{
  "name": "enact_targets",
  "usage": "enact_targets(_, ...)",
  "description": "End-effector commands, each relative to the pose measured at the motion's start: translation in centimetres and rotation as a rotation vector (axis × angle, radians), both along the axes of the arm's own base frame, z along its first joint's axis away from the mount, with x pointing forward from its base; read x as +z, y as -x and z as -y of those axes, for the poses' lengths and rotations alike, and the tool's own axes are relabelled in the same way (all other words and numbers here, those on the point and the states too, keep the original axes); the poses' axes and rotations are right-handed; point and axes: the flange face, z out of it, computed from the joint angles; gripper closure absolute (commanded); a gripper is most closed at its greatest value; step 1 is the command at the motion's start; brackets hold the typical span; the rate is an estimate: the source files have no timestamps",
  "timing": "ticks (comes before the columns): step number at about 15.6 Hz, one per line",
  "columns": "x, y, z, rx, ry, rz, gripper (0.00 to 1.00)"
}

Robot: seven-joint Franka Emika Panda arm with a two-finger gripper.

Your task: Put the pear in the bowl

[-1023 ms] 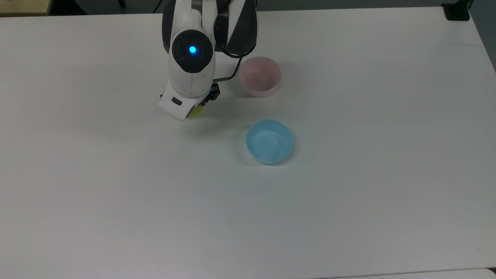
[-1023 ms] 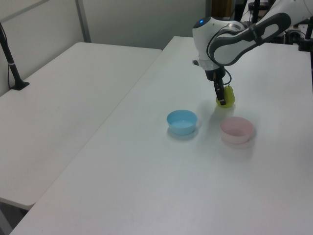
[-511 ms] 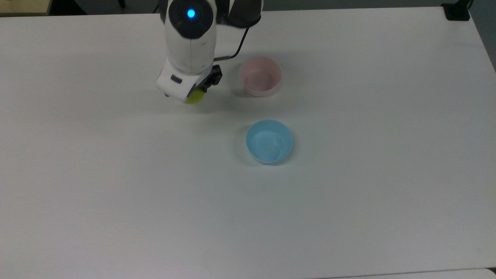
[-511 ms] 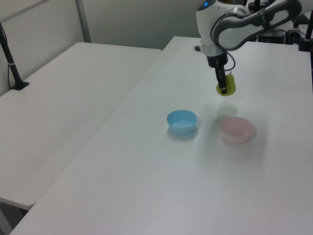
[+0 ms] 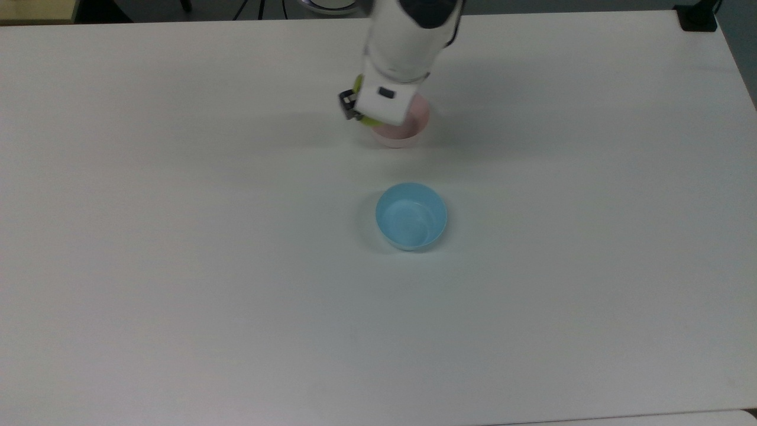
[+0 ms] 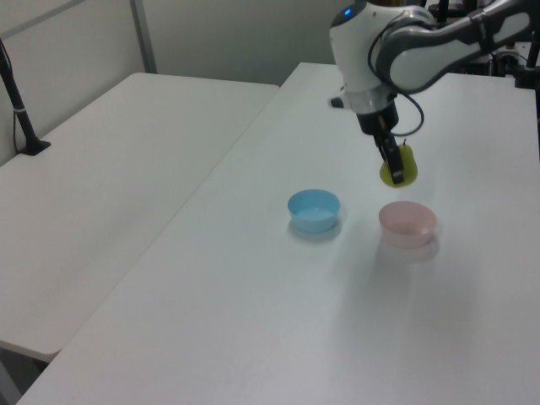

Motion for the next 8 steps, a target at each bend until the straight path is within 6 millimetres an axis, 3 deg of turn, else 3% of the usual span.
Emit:
enact_targets(1,-2.8,1.6,-3.0,-0.01,0.037,-0.046,0.45)
enact_targets(6,-5.3,2.1,-5.1,0.013,0.06,-0.078,0.34)
enact_targets(7,-5.5,2.1,-5.1,0.012,0.062,-0.08,0.29)
enact_targets(8,-5.5,2.1,-5.0,0.012,0.063,-0.08,0.15)
